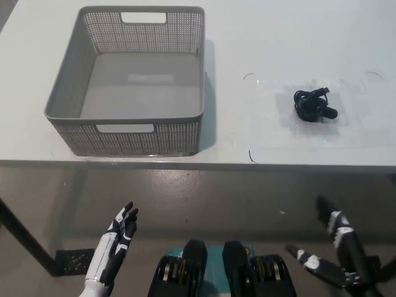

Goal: Use the right hand to pick up a webcam and put it into a container on the left side

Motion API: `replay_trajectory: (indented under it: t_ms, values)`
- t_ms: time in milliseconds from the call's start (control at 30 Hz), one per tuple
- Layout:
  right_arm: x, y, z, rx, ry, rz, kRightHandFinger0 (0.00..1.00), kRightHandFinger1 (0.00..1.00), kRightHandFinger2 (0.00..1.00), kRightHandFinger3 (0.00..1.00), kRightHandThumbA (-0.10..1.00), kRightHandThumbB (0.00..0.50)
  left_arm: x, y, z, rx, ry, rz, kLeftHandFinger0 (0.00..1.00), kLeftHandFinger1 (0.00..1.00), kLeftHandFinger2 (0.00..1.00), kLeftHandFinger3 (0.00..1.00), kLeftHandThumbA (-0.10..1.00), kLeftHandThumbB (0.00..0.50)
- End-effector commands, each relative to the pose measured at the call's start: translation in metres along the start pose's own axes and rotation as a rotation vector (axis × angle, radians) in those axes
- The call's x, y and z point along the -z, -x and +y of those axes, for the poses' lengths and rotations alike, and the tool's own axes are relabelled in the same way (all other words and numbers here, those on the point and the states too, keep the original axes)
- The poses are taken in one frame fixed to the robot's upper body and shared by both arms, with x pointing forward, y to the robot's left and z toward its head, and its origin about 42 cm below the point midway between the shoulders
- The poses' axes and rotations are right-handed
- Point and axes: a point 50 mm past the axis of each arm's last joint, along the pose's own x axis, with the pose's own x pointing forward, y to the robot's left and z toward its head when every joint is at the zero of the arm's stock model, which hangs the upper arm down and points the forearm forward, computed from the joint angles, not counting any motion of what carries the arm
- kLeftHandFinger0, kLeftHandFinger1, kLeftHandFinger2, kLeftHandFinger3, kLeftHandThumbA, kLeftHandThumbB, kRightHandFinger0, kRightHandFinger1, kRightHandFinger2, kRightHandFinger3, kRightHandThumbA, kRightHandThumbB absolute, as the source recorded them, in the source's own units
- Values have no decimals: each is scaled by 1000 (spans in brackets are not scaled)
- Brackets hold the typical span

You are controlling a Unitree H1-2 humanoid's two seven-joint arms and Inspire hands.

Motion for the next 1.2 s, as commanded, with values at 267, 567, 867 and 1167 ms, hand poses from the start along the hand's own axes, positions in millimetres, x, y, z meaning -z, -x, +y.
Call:
replay_trajectory:
  t_ms: [267,567,867,1167]
  values:
    - [-131,-33,-68,144,323,-316,1000,1000,1000,1000,847,262,0,9,4,3,0,-33,1000,1000,1000,1000,885,111]
    - [-205,-110,-94,76,556,-290,1000,1000,1000,1000,892,335,9,26,4,1,8,2,1000,1000,1000,1000,870,88]
    - [-250,-225,-79,-79,777,-210,1000,1000,1000,1000,891,390,15,37,2,-1,6,20,1000,1000,1000,1000,869,63]
    - [-249,-311,-54,-208,845,6,1000,1000,1000,1000,916,488,17,38,1,4,2,23,1000,1000,1000,1000,873,56]
